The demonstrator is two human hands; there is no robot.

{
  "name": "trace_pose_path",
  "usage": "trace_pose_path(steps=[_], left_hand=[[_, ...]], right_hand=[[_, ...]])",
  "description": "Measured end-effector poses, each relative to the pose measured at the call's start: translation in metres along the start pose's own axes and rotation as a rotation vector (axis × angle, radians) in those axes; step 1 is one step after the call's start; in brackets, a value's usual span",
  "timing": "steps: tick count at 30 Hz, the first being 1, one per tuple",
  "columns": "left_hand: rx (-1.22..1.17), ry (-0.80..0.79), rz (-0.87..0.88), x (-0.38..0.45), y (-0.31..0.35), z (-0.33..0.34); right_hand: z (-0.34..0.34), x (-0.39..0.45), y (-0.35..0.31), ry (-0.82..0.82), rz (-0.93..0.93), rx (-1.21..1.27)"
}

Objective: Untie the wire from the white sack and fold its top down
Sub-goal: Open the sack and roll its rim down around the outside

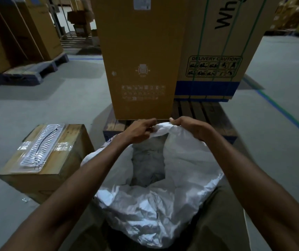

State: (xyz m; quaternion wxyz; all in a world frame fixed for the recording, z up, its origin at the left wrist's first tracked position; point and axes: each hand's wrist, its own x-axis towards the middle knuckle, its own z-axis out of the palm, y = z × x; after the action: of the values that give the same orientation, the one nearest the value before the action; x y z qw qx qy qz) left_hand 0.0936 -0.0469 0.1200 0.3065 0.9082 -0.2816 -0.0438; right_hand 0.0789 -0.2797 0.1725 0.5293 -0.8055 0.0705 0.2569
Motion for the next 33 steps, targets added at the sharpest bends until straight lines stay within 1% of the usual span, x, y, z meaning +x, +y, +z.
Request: trace_pose_path(steps=[1,3,6,7,8,9,11,12,13,15,16,18,19,20,21,22,24,26,28,29,30,31,32,33], left_hand=[[-0.021,0.032,-0.066,0.001,-0.001,0.000],[-0.086,0.065,-0.181,0.004,-0.008,0.000],[-0.213,0.061,-0.309,0.004,-0.015,-0.005],[-0.269,0.059,-0.348,0.006,-0.016,-0.007],[-0.325,0.060,-0.376,0.007,-0.015,-0.009],[-0.381,0.051,-0.400,0.009,-0.012,-0.011],[-0.454,-0.024,-0.424,0.011,-0.004,-0.016],[-0.455,-0.077,-0.395,0.011,-0.002,-0.018],[-0.414,-0.130,-0.328,0.011,-0.004,-0.019],[-0.249,-0.194,-0.181,0.008,-0.007,-0.019],[-0.132,-0.180,-0.147,0.009,-0.008,-0.018],[0.161,-0.095,-0.118,0.013,-0.003,-0.012],[0.234,-0.040,-0.114,0.016,0.000,-0.008],[0.198,0.009,-0.130,0.018,0.004,-0.005],[0.088,0.048,-0.166,0.021,0.006,-0.003],[0.000,0.073,-0.226,0.022,0.006,-0.002],[-0.067,0.038,-0.345,0.023,0.000,-0.003],[-0.129,-0.051,-0.433,0.024,0.000,-0.009],[-0.274,-0.103,-0.442,0.026,0.005,-0.014],[-0.368,-0.124,-0.432,0.025,0.010,-0.016],[-0.420,-0.139,-0.417,0.022,0.015,-0.016],[-0.381,-0.156,-0.349,0.020,0.015,-0.013],[-0.211,-0.172,-0.230,0.019,0.010,-0.007],[0.016,-0.157,-0.113,0.019,0.006,-0.001]], right_hand=[[0.002,0.002,-0.001,0.051,-0.087,-0.197],[0.010,0.005,0.002,0.220,-0.300,-0.612],[0.031,-0.001,0.012,0.344,-0.554,-1.010],[0.037,-0.001,0.016,0.356,-0.608,-1.129],[0.044,-0.002,0.018,0.350,-0.628,-1.168],[0.049,-0.002,0.019,0.335,-0.613,-1.136],[0.054,0.003,0.023,0.311,-0.529,-0.956],[0.052,0.005,0.023,0.308,-0.480,-0.850],[0.047,0.008,0.023,0.308,-0.430,-0.725],[0.036,0.010,0.020,0.264,-0.335,-0.509],[0.032,0.010,0.017,0.220,-0.280,-0.434],[0.029,0.014,0.012,0.134,-0.136,-0.289],[0.028,0.016,0.010,0.112,-0.060,-0.199],[0.028,0.017,0.008,0.112,-0.023,-0.139],[0.028,0.019,0.007,0.128,-0.054,-0.135],[0.029,0.019,0.007,0.159,-0.141,-0.226],[0.035,0.015,0.013,0.275,-0.329,-0.592],[0.047,0.007,0.027,0.464,-0.507,-0.944],[0.053,0.002,0.036,0.601,-0.641,-1.138],[0.052,0.003,0.038,0.636,-0.647,-1.174],[0.050,0.005,0.039,0.642,-0.606,-1.132],[0.045,0.007,0.035,0.607,-0.509,-1.014],[0.039,0.011,0.030,0.504,-0.382,-0.847],[0.032,0.013,0.025,0.374,-0.272,-0.652]])
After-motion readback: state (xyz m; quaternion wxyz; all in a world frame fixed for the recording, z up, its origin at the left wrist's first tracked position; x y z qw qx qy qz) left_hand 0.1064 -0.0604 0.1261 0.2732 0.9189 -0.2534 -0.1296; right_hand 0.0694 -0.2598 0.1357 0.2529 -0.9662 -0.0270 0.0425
